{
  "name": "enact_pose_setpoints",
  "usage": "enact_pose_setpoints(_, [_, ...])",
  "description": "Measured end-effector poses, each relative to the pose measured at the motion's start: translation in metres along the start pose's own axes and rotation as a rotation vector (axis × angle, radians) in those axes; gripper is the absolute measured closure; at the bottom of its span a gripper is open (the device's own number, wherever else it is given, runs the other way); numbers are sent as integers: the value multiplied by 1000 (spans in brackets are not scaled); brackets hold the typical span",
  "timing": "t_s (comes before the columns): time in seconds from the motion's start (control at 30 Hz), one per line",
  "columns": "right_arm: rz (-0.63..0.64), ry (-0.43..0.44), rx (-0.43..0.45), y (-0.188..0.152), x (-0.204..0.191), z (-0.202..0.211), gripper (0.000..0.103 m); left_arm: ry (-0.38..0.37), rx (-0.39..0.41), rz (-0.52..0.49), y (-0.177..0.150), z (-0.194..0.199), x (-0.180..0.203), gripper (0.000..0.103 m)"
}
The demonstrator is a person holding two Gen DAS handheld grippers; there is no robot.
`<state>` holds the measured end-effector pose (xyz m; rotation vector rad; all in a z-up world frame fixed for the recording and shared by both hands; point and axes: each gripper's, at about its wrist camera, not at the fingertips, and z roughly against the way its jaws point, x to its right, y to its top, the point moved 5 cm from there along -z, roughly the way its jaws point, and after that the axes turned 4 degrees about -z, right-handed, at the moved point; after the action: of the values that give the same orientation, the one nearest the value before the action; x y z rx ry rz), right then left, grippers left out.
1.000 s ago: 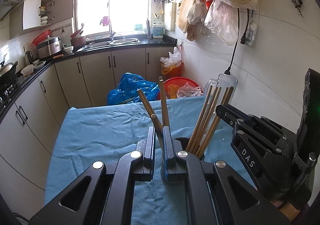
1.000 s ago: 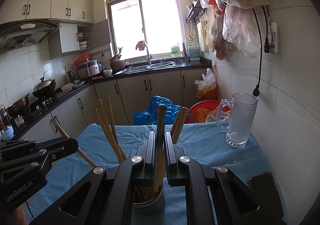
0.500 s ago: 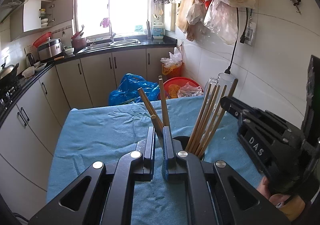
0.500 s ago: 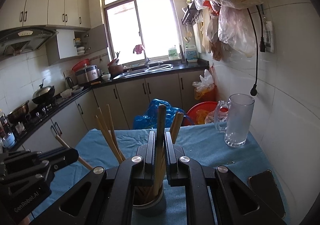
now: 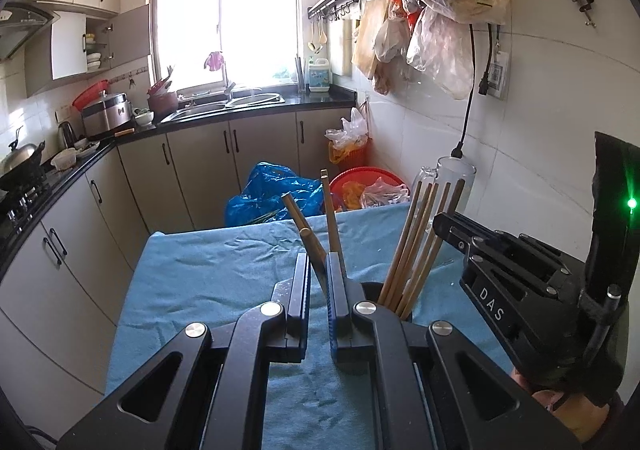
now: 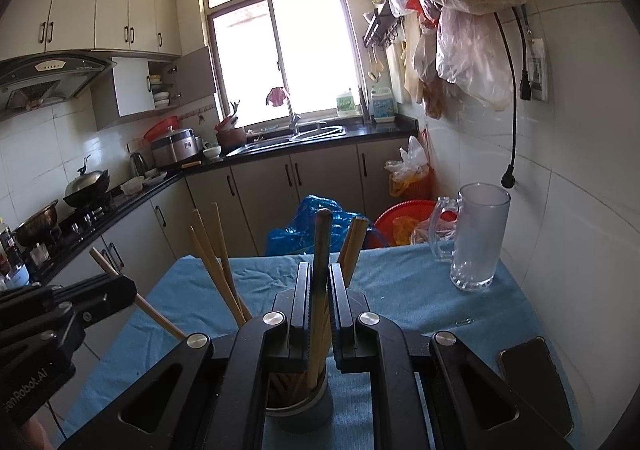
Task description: Organize utensils
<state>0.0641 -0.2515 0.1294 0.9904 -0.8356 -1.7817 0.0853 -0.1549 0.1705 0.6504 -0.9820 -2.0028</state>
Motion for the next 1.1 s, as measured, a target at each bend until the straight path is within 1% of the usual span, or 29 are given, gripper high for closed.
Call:
enact_pose_setpoints(0.3, [4, 2, -11, -2, 2, -4, 94, -4, -46, 15, -7, -15, -3, 95])
enact_pose_setpoints(0.4, [10, 1, -10, -2, 2, -4, 94, 9, -46, 13, -8, -16, -5, 95])
enact_pose_setpoints(0.97, [9, 0, -21, -2, 0, -7, 94, 5, -58, 30, -9, -18, -9, 95])
enact_pose_setpoints(1.03, [15, -2, -29, -3, -2, -8, 91, 11, -59, 39, -9, -16, -10, 95])
enact_pose_setpoints(1.07, [17, -3, -33, -2, -2, -8, 84, 14, -58, 43, -9, -16, -11, 95])
enact_pose_setpoints(1.1, [22, -5, -37, -2, -3, -8, 74, 18, -55, 46, -9, -14, -11, 95])
